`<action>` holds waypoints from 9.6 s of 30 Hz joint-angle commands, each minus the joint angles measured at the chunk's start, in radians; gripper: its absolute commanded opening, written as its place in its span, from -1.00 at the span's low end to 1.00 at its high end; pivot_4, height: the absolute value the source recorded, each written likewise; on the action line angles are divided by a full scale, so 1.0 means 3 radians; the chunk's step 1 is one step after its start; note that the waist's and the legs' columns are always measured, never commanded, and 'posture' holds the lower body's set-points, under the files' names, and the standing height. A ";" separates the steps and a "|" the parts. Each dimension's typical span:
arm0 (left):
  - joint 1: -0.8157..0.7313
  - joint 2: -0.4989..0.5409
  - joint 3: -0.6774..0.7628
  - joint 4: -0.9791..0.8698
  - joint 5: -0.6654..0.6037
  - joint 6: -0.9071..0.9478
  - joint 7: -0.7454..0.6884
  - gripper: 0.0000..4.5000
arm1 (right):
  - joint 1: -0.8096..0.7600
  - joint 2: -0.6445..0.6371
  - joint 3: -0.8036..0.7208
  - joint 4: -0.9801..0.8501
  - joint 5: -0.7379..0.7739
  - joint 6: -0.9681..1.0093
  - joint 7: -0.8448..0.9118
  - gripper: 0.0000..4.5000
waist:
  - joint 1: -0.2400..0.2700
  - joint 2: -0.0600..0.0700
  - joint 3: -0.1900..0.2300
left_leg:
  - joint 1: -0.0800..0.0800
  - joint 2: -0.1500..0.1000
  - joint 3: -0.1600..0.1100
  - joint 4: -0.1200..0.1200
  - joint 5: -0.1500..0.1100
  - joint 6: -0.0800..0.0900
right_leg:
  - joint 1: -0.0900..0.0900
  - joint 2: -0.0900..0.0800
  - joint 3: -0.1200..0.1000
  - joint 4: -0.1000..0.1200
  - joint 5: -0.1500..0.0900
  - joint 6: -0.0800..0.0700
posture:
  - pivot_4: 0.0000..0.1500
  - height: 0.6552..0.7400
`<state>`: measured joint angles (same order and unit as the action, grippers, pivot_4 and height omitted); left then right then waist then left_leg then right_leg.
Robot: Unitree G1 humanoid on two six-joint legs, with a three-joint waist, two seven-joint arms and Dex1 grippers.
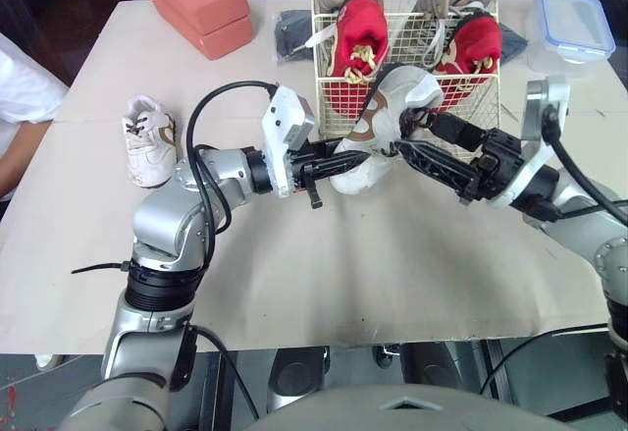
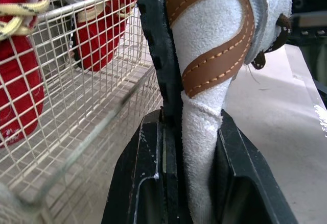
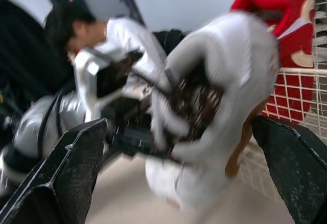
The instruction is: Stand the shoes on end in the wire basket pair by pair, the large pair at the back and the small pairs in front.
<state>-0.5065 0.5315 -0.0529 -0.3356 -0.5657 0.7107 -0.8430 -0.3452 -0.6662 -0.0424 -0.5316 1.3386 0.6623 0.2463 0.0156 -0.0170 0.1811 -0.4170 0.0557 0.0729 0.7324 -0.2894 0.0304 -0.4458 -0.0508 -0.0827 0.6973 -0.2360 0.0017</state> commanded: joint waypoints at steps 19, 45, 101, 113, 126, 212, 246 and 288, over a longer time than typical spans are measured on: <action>-0.0092 -0.0038 0.0103 -0.0131 -0.0213 -0.0009 -0.0052 0.66 | -0.0196 0.0376 -0.0213 -0.0156 -0.0295 0.0118 -0.0470 -1.00 | -0.0004 0.0000 0.0000 | -0.0001 -0.0001 0.0001 -0.0002 -0.0002 0.0003 | -0.0001 0.0002 0.0001 -0.0001 0.0000 0.0000 | 1.00 -0.27; -0.0336 0.0242 0.0376 -0.0502 -0.0389 0.0065 0.0356 0.98 | 0.0157 0.0560 -0.0716 0.0201 -0.1404 -0.0022 -0.1164 -1.00 | -0.0005 0.0000 -0.0002 | -0.0001 -0.0002 0.0004 -0.0009 -0.0001 0.0002 | -0.0005 0.0002 0.0005 -0.0003 -0.0002 0.0003 | 1.00 -0.27; -0.1564 0.1470 0.0923 0.4890 0.1259 -0.1172 0.0400 1.00 | 0.0956 0.0168 0.0080 -0.0374 -0.2525 -0.1333 0.1935 0.99 | -0.0007 -0.0050 -0.0004 | 0.0000 -0.0004 0.0003 -0.0024 -0.0001 0.0002 | -0.0007 -0.0005 -0.0027 -0.0007 -0.0004 0.0005 | 1.00 -0.27; -0.1902 0.1481 0.0762 0.5460 0.1662 -0.1047 0.0623 1.00 | 0.0974 0.0241 0.0104 -0.0412 -0.2636 -0.1355 0.1863 0.99 | -0.0008 -0.0053 -0.0005 | 0.0002 -0.0004 0.0004 -0.0023 -0.0001 0.0001 | -0.0008 -0.0008 -0.0026 -0.0003 -0.0005 0.0007 | 1.00 -0.27; -0.1965 0.1595 0.0498 0.5569 0.2072 -0.0865 0.0328 -0.95 | 0.0954 0.0315 0.0136 -0.0380 -0.2731 -0.1404 0.1851 1.00 | -0.0080 -0.0053 -0.0005 | 0.0005 -0.0003 0.0009 -0.0022 0.0000 0.0000 | -0.0008 -0.0008 -0.0023 -0.0001 -0.0005 0.0007 | 1.00 -0.27; 0.0527 -0.1343 0.0246 -0.0258 0.0031 -0.2087 0.1332 -1.00 | -0.0426 0.1348 0.0260 0.0075 -0.2034 -0.0028 0.0162 -0.98 | -0.0007 -0.0056 -0.0007 | -0.0010 0.0000 -0.0007 0.0012 -0.0011 0.0019 | -0.0001 -0.0003 -0.0013 0.0005 0.0002 -0.0003 | 1.00 -0.27; 0.0295 -0.0434 0.0533 -0.0763 -0.0620 -0.0760 0.1344 0.71 | -0.0235 0.0963 0.0425 0.0203 -0.2955 -0.0718 0.0876 -1.00 | -0.0006 -0.0053 -0.0005 | -0.0007 0.0000 -0.0005 0.0006 -0.0004 0.0006 | -0.0002 -0.0003 -0.0010 0.0000 0.0002 -0.0002 | 1.00 -0.27; 0.0623 -0.1164 0.0379 -0.0881 0.0108 -0.0946 0.2592 -1.00 | 0.1102 0.0718 -0.0565 -0.0514 -0.2265 -0.1327 0.1456 0.97 | -0.0004 -0.0052 -0.0004 | -0.0005 -0.0001 -0.0004 0.0001 -0.0011 0.0018 | -0.0001 -0.0005 -0.0008 -0.0002 0.0001 -0.0001 | 1.00 -0.27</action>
<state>-0.3158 0.1881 0.0663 -0.5778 -0.5609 0.4517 -0.0802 -0.0189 -0.4432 -0.1862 -0.6358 0.6534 0.3080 0.6664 0.0146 -0.0324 0.1798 -0.4181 0.0554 0.0718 0.7327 -0.2928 0.0361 -0.4459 -0.0521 -0.0847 0.6966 -0.2358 0.0016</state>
